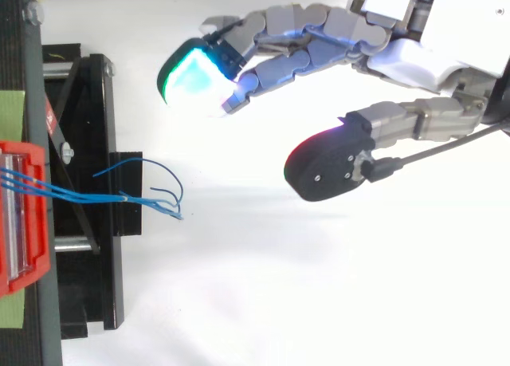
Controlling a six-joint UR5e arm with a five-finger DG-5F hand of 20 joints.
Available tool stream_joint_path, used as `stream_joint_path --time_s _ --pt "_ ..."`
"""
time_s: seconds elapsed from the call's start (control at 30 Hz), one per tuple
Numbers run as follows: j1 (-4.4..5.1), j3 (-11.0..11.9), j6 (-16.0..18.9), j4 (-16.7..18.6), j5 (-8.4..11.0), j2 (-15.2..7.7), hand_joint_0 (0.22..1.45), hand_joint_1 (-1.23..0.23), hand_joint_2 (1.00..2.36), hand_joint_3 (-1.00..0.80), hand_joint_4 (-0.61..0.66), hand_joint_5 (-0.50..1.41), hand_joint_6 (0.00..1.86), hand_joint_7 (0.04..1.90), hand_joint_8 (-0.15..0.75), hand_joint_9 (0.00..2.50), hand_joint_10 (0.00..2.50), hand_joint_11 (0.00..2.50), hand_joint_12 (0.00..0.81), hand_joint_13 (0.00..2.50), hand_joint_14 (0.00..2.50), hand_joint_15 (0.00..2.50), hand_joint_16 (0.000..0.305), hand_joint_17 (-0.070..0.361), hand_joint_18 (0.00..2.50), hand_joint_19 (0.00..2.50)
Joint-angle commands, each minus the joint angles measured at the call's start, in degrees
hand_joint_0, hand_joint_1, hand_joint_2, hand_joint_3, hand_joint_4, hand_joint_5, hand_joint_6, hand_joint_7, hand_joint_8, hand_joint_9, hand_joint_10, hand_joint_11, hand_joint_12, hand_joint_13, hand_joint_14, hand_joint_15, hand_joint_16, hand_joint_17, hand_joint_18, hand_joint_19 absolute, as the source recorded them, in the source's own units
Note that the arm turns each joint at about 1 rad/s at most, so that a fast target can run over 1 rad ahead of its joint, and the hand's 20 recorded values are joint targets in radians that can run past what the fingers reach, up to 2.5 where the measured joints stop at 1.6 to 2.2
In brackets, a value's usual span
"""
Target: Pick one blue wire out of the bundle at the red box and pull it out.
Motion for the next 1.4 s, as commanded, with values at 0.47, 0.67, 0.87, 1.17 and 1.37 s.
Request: stream_joint_path --time_s 0.47,0.67,0.87,1.17,1.37 --pt "0.24 0.1 -1.9 11.7 3.04 -8.7 0.46 -0.63 1.00 -0.50 0.34 -0.13 0.50 0.85 0.260 0.40 0.00 0.13 0.372 0.07 0.00 0.12 0.061 0.137 0.06 0.23" --pt "0.33 0.2 -2.9 12.6 3.39 -10.3 0.46 -0.63 1.00 -0.50 0.33 -0.13 0.50 0.85 0.262 0.41 0.00 0.13 0.371 0.07 0.00 0.12 0.061 0.136 0.06 0.23" --pt "0.50 4.5 -3.0 13.9 3.56 -13.9 0.47 -0.63 1.00 -0.50 0.33 -0.13 0.50 0.86 0.259 0.41 0.00 0.14 0.368 0.08 0.00 0.12 0.060 0.134 0.07 0.23" --pt "1.12 14.4 -2.8 12.3 2.07 -20.2 0.48 -0.65 1.00 -0.50 0.34 -0.12 0.50 0.96 0.252 0.42 0.00 0.14 0.360 0.08 0.00 0.12 0.058 0.130 0.07 0.24" --pt "2.17 14.8 -4.1 12.9 1.72 -20.2 0.49 -0.67 1.00 -0.50 0.34 -0.12 0.50 0.97 0.255 0.45 0.00 0.12 0.361 0.11 0.00 0.09 0.058 0.130 0.12 0.21"
